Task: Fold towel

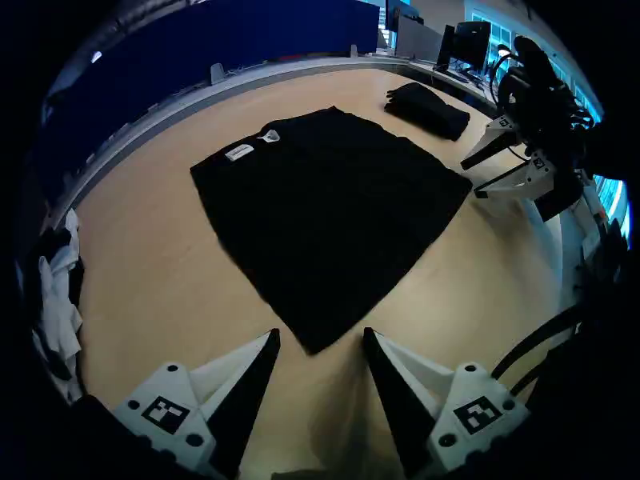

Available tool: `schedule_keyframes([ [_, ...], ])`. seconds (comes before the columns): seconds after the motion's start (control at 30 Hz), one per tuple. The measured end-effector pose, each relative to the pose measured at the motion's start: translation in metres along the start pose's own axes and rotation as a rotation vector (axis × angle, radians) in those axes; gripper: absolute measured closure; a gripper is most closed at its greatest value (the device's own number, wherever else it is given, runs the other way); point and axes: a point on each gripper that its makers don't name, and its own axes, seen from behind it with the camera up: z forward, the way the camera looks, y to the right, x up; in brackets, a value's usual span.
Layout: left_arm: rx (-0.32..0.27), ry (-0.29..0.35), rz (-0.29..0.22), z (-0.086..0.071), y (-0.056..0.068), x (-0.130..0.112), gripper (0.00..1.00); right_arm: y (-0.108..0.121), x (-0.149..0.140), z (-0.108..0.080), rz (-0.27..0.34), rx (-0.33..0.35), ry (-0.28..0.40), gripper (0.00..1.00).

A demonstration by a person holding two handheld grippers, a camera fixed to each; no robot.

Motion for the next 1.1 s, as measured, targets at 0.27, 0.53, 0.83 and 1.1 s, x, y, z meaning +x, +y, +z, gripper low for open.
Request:
schedule_keyframes([
  [0.27, -0.004, -0.007, 0.015, 0.0009, 0.0044, 0.0000, 0.45, 0.0008, -0.0051, 0.0035, -0.008, -0.008, -0.011, 0.37],
  [0.53, -0.005, -0.012, 0.021, 0.0031, 0.0058, -0.0003, 0.49, -0.0015, -0.0046, 0.0060, 0.004, 0.002, -0.009, 0.57],
  [0.83, -0.013, -0.026, 0.037, 0.0016, 0.0087, -0.0006, 0.64, -0.0018, -0.0050, 0.0041, 0.016, 0.005, -0.013, 0.74],
  [1.1, -0.004, -0.029, 0.021, 0.0017, 0.0081, 0.0003, 0.70, -0.0003, -0.0070, 0.0013, 0.021, 0.010, -0.025, 0.78],
])
